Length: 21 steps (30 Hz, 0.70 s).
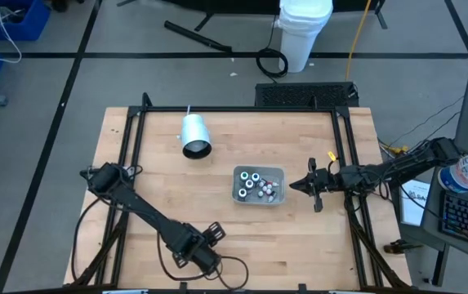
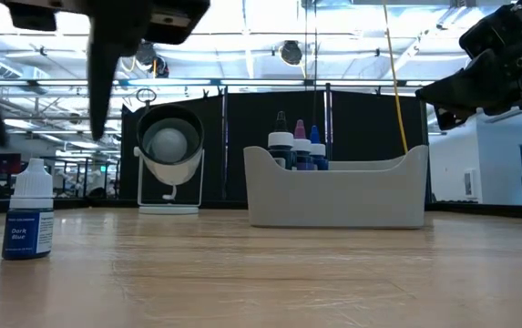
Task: Pick & Place food coloring
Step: Put the bottom small blue food coloring bottle into the white bin
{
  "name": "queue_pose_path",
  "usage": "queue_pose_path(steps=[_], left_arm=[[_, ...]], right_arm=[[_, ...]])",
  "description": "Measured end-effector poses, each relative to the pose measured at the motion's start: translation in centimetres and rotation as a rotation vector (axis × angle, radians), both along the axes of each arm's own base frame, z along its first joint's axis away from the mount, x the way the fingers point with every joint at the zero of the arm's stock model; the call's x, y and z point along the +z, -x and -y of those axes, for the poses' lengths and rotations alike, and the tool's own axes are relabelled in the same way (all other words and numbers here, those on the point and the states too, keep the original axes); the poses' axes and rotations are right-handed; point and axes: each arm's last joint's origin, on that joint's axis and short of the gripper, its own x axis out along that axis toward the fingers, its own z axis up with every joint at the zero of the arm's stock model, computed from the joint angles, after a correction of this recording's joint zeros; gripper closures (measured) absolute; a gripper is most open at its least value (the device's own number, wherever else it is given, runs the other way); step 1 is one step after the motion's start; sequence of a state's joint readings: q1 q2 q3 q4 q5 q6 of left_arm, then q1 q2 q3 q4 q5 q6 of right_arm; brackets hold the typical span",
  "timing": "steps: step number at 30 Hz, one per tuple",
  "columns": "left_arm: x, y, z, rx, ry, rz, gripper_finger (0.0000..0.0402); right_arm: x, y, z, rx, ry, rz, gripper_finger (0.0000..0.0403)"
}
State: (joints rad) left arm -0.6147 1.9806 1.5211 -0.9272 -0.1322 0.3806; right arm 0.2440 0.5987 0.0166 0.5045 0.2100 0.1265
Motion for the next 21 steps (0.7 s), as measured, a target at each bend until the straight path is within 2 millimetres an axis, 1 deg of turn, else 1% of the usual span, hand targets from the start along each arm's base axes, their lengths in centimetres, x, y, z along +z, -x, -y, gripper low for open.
queue_pose_path(steps=[5, 11, 15, 21], left_arm=[[-1.2, -0.7, -0.4, 0.016, -0.015, -0.024, 0.0215], [-1.6, -1.0, -0.7, 0.019, 0.007, -0.055, 0.0197], [-1.6, -1.0, -0.7, 0.014, 0.022, -0.060, 0.0185], [-1.6, -0.9, -0.6, -0.009, 0.048, -0.081, 0.0183]], right_arm=[[0.0, 0.0, 0.0, -0.001, 0.008, -0.001, 0.0403], [0.0, 0.0, 0.0, -0.001, 0.016, 0.000, 0.0403], [-0.1, 0.0, 0.0, -0.001, 0.017, -0.004, 0.0403], [-0.1, 0.0, 0.0, -0.001, 0.021, -0.008, 0.0403]])
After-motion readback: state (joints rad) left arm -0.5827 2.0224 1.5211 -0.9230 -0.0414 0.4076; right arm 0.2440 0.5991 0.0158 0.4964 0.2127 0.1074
